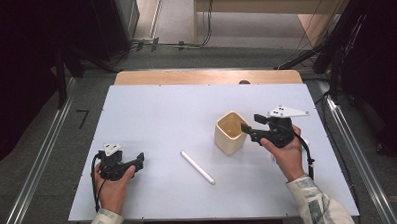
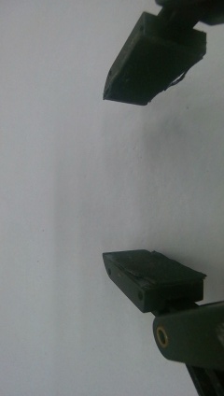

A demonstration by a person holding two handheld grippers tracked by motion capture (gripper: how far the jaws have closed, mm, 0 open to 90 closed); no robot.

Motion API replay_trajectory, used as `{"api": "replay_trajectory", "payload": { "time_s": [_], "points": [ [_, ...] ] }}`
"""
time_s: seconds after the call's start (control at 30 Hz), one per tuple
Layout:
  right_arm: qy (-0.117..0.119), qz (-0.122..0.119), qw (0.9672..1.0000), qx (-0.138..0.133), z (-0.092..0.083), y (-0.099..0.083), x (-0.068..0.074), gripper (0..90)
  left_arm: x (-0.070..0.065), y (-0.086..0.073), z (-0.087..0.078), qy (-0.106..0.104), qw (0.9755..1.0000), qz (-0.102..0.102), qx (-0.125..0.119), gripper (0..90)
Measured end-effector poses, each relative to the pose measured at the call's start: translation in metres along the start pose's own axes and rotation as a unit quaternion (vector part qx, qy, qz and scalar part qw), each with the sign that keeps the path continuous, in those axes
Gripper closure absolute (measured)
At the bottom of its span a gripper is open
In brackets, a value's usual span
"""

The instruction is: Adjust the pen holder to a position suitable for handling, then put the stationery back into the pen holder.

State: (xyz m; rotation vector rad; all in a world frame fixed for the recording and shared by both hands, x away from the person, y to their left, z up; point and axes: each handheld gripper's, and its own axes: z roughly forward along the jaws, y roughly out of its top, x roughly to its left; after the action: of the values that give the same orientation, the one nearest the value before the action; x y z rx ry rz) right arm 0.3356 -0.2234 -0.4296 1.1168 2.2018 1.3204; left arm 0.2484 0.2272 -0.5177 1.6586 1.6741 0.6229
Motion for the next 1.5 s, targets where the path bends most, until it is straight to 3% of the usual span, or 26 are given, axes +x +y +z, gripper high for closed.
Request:
{"api": "replay_trajectory", "payload": {
  "time_s": [0.3,0.7,1.1,1.5],
  "points": [
    [-0.001,0.0,1.0,-0.008,-0.019,-0.007,0.003,31.4,0.0,0.0,-0.001,0.001,1.0,0.001,0.0,19.2],
    [0.001,-0.003,1.0,0.0,-0.034,-0.029,0.014,31.1,0.0,0.0,-0.001,0.001,1.0,0.002,0.0,19.2],
    [0.012,-0.022,0.9996,0.014,-0.032,-0.045,0.037,31.2,0.0,0.001,-0.001,-0.001,1.0,0.001,-0.001,19.2],
    [0.022,-0.036,0.9984,0.038,-0.021,-0.053,0.047,30.7,0.001,0.0,-0.003,0.001,1.0,-0.001,-0.003,19.2]
  ]
}}
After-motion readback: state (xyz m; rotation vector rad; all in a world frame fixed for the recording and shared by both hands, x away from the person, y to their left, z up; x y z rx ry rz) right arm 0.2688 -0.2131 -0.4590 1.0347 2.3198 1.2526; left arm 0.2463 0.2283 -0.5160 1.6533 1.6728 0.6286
